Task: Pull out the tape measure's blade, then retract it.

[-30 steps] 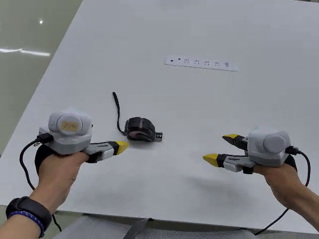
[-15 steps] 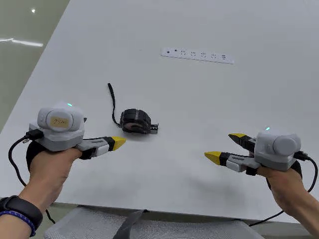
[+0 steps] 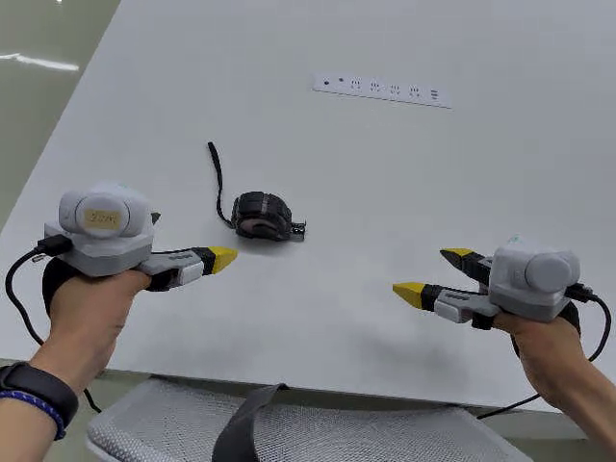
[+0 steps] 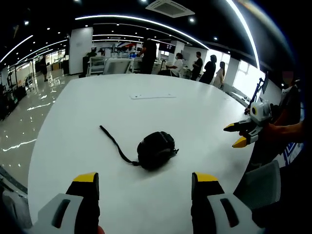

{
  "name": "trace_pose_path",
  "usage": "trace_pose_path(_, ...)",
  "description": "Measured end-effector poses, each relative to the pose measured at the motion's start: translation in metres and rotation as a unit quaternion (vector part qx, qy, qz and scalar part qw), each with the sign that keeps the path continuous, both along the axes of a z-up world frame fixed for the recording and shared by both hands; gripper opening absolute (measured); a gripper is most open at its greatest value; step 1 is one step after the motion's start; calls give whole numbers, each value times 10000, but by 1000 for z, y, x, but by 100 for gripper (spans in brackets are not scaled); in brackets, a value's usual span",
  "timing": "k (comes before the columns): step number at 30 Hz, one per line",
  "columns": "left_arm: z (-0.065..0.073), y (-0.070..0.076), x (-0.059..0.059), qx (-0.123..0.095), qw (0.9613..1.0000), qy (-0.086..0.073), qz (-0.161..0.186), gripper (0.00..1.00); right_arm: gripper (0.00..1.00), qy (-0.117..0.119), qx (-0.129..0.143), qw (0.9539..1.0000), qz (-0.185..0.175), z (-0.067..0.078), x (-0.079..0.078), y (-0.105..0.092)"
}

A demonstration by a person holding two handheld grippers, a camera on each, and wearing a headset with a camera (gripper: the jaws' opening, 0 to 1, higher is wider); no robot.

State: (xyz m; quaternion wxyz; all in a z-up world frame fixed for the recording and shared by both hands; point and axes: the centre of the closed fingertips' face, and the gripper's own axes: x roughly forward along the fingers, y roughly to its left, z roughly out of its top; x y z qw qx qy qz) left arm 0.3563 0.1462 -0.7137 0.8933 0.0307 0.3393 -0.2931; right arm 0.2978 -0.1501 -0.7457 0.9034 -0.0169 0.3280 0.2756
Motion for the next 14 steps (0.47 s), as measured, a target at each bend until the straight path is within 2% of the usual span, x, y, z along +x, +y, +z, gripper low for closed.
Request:
trace_pose_path(5,6,3,1,-50,9999,-78,38,75,65,0,46,10000,15,0,0,2)
trace_pose_path(14,5,5,-1,-110,9998,-99,133,75,65,48,38,10000,61,0,-5,-1)
